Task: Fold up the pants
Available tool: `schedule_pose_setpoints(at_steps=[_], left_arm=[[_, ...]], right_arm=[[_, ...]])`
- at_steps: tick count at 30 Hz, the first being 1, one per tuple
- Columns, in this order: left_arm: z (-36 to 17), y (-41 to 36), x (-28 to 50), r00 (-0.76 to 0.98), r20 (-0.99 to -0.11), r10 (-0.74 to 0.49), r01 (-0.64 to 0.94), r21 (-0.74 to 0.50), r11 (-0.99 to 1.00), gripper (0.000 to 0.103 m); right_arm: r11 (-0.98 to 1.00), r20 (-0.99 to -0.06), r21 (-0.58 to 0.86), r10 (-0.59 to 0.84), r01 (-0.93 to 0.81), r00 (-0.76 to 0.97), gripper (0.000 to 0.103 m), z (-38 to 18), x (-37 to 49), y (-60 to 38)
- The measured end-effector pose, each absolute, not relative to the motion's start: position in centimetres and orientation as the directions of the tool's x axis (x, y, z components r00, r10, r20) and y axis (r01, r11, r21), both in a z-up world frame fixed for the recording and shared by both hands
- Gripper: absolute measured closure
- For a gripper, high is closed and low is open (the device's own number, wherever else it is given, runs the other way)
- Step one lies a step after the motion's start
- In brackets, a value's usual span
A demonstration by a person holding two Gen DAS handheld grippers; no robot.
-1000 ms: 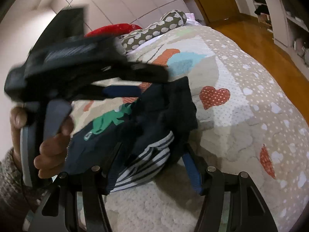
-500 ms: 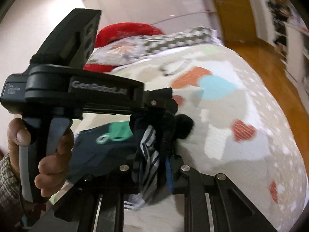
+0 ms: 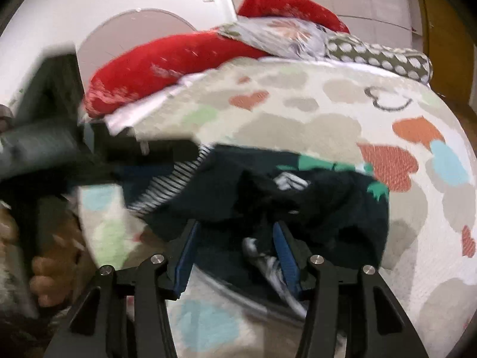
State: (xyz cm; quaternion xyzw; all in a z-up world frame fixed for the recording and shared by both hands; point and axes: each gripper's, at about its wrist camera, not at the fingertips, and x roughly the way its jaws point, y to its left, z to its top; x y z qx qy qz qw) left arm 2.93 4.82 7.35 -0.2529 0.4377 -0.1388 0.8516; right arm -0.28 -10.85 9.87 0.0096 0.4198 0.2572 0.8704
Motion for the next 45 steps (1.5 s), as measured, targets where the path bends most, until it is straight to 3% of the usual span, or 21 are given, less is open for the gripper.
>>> schedule_pose_setpoints(at_steps=[3,5,6,7,13,18,23,25,27,35,45], left_arm=[[6.9,6.0,2.1,0.583,-0.659,-0.475,-0.001,-0.585,0.811,0.037],[6.8,6.7,1.7,0.59,-0.653,-0.475,-0.004,-0.591,0.807,0.037],[6.7,6.8,1.7,0.593,-0.653,-0.472,-0.009,-0.591,0.806,0.037],[6.8,7.3,1.5,0.597,-0.651,-0.469,-0.014,-0.593,0.805,0.037],[6.7,8.8,0.6,0.621,-0.637,-0.456,-0.026,-0.598,0.801,0.037],[6.2,9.5,0.1,0.617,-0.654,-0.438,-0.053,-0.59,0.806,0.037],[6.2,9.6,-0.8,0.621,-0.668,-0.411,-0.066,-0.567,0.821,0.037],[6.1,9.2,-1.1,0.617,-0.671,-0.411,-0.071,-0.567,0.821,0.037],[6.0,8.2,-1.3,0.605,-0.684,-0.409,-0.069,-0.556,0.828,0.037],[6.5,3.1,-4.3,0.556,-0.736,-0.386,-0.031,-0.483,0.875,0.037],[8.0,1.4,-5.1,0.567,-0.746,-0.35,-0.017,-0.435,0.9,0.037]], right_arm=[[0.889,-0.704,0.213,0.427,-0.405,0.567,0.048,12.0,-0.9,-12.3],[0.914,-0.721,0.192,0.379,-0.357,0.58,0.063,12.3,-0.7,-13.1],[0.936,-0.75,0.148,0.317,-0.32,0.58,0.082,12.1,0.1,-13.1],[0.957,-0.781,0.083,0.235,-0.277,0.578,0.089,11.4,0.8,-13.2],[0.963,-0.82,0.037,0.181,-0.265,0.543,0.089,9.7,4.6,-11.8],[0.959,-0.882,0.041,0.166,-0.28,0.441,0.089,6.2,8.2,-8.3],[0.959,-0.821,0.171,0.266,-0.227,0.505,0.085,8.4,7.6,-10.4],[0.958,-0.771,0.213,0.286,-0.192,0.569,0.062,10.2,5.7,-12.2],[0.959,-0.738,0.231,0.281,-0.162,0.614,0.055,11.0,3.8,-13.2],[0.956,-0.701,0.289,0.246,-0.049,0.67,0.054,9.8,-3.7,-15.9],[0.952,-0.691,0.306,0.225,-0.003,0.687,0.047,9.4,-5.9,-18.4]])
